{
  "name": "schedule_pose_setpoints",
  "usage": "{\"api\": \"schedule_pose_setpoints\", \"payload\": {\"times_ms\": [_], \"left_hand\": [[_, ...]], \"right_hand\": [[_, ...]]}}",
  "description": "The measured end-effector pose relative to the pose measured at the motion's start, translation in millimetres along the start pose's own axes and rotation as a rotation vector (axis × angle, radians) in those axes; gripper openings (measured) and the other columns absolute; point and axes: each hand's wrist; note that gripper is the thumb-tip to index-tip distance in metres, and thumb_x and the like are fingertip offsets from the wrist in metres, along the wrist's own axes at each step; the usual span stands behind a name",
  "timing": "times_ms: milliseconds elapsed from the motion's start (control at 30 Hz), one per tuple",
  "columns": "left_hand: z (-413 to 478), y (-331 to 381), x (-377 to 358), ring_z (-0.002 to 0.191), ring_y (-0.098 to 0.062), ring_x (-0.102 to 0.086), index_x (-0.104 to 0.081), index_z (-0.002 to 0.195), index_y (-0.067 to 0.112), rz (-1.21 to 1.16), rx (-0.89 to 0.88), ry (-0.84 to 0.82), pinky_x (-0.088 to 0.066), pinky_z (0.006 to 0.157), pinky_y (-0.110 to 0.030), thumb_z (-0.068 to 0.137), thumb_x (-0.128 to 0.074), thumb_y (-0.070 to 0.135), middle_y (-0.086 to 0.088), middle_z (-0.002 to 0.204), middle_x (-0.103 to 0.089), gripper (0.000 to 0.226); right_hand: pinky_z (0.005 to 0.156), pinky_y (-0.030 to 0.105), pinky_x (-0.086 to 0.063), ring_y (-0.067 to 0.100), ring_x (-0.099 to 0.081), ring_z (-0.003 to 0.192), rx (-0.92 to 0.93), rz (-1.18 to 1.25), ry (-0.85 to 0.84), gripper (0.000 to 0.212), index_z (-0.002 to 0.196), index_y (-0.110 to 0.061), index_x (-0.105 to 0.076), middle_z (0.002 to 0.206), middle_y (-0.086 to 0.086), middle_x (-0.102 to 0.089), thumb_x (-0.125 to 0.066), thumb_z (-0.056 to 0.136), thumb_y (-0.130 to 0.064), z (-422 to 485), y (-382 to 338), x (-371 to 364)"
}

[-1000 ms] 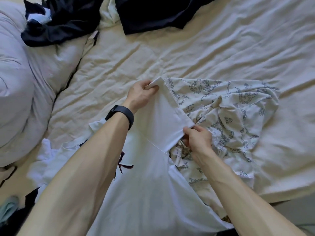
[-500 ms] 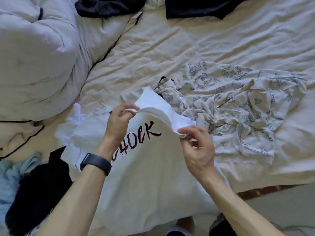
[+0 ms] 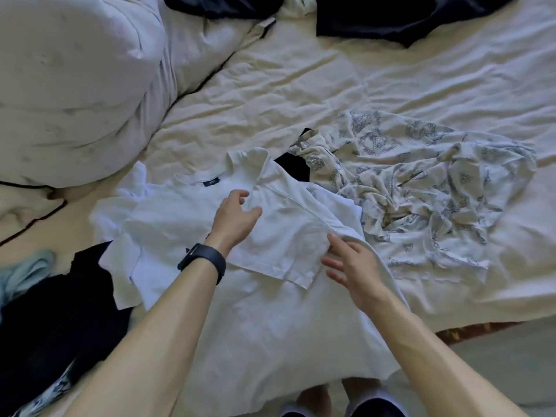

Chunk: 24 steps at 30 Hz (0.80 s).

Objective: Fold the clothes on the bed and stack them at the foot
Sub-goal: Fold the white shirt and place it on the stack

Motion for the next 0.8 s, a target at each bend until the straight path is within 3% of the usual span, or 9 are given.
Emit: {"api": "schedule_pose_setpoints", "payload": {"times_ms": [133, 167, 233, 267, 300, 400, 467, 667, 800], "left_hand": [[47.7, 33.3, -15.0, 0.129, -0.026, -0.050, -0.037, 0.148, 0.016, -0.027, 0.062, 0.001, -0.041, 0.095, -0.033, 0.093, -0.065, 0.043, -0.007, 0.142, -0.051, 0.067], [56.9, 38.8, -16.4, 0.121, -0.027, -0.054, -0.046, 0.139, 0.015, 0.013, 0.088, -0.002, -0.043, 0.089, -0.032, 0.094, -0.064, 0.043, -0.005, 0.129, -0.058, 0.056], [69.6, 42.9, -16.5, 0.091, -0.028, -0.056, -0.061, 0.092, 0.017, 0.169, 0.110, -0.026, -0.040, 0.064, -0.031, 0.096, -0.059, 0.040, 0.000, 0.086, -0.060, 0.023], [75.3, 44.7, -15.6, 0.080, -0.027, -0.052, -0.056, 0.076, 0.016, 0.218, 0.106, -0.046, -0.035, 0.057, -0.031, 0.097, -0.057, 0.037, 0.000, 0.072, -0.053, 0.030], [80.9, 50.0, -13.4, 0.075, -0.026, -0.052, -0.057, 0.076, 0.015, 0.211, 0.096, -0.069, -0.036, 0.056, -0.031, 0.098, -0.057, 0.036, 0.000, 0.071, -0.054, 0.031], [97.8, 69.8, -9.7, 0.084, -0.014, -0.065, -0.068, 0.101, 0.022, -0.343, 0.150, -0.149, -0.054, 0.071, -0.028, 0.100, -0.061, 0.035, 0.004, 0.094, -0.069, 0.015], [109.7, 82.6, -15.8, 0.085, -0.012, -0.066, -0.069, 0.101, 0.025, -0.511, 0.129, -0.180, -0.056, 0.072, -0.026, 0.099, -0.062, 0.032, 0.006, 0.095, -0.070, 0.010], [135.0, 83.3, -48.0, 0.080, -0.014, -0.057, -0.068, 0.108, 0.024, -0.189, 0.050, -0.102, -0.044, 0.061, -0.019, 0.094, -0.064, 0.052, 0.005, 0.088, -0.063, 0.031], [130.7, 71.0, -40.3, 0.079, -0.017, -0.059, -0.067, 0.097, 0.020, -0.054, 0.062, -0.167, -0.041, 0.067, -0.031, 0.081, -0.059, 0.075, 0.001, 0.096, -0.066, 0.058]], "right_hand": [[0.048, 0.023, -0.049, 0.012, -0.063, 0.060, -0.129, 0.141, 0.032, 0.033, 0.103, -0.018, -0.067, 0.083, 0.002, -0.062, -0.077, 0.088, -0.045, 24.7, -17.4, -11.5], [0.045, 0.022, -0.048, 0.011, -0.058, 0.056, -0.180, 0.175, 0.045, 0.029, 0.104, -0.019, -0.068, 0.080, 0.002, -0.061, -0.076, 0.090, -0.043, 30.6, -19.9, -12.0], [0.042, 0.020, -0.046, 0.009, -0.054, 0.054, -0.265, 0.210, 0.052, 0.021, 0.109, -0.018, -0.069, 0.076, 0.000, -0.060, -0.072, 0.095, -0.033, 38.5, -22.9, -7.9], [0.042, 0.019, -0.046, 0.008, -0.055, 0.053, -0.286, 0.244, 0.043, 0.016, 0.108, -0.017, -0.069, 0.072, -0.002, -0.060, -0.070, 0.096, -0.029, 41.3, -23.8, -4.7], [0.042, 0.018, -0.047, 0.005, -0.056, 0.052, -0.295, 0.299, 0.027, 0.011, 0.102, -0.016, -0.069, 0.068, -0.004, -0.061, -0.069, 0.097, -0.026, 43.8, -25.4, -0.3], [0.042, 0.014, -0.046, 0.000, -0.057, 0.048, -0.305, 0.515, -0.031, 0.012, 0.087, -0.020, -0.064, 0.061, -0.009, -0.059, -0.069, 0.097, -0.024, 48.6, -32.1, 14.7], [0.041, 0.012, -0.044, -0.001, -0.055, 0.048, -0.291, 0.577, -0.045, 0.017, 0.083, -0.023, -0.058, 0.061, -0.010, -0.054, -0.069, 0.096, -0.025, 52.8, -33.1, 21.0], [0.044, 0.020, -0.042, 0.009, -0.060, 0.056, -0.178, 0.368, 0.057, 0.026, 0.082, -0.024, -0.055, 0.065, -0.006, -0.054, -0.073, 0.092, -0.039, 61.4, -25.3, 12.3], [0.048, 0.025, -0.049, 0.014, -0.070, 0.062, -0.140, 0.049, 0.002, 0.040, 0.088, -0.020, -0.064, 0.067, -0.009, -0.063, -0.084, 0.077, -0.053, 53.7, -21.4, 6.1]]}}
Point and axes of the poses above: each hand's wrist, its own z-axis towards the middle knuckle, its own x-axis out of the back of the hand, y = z × x
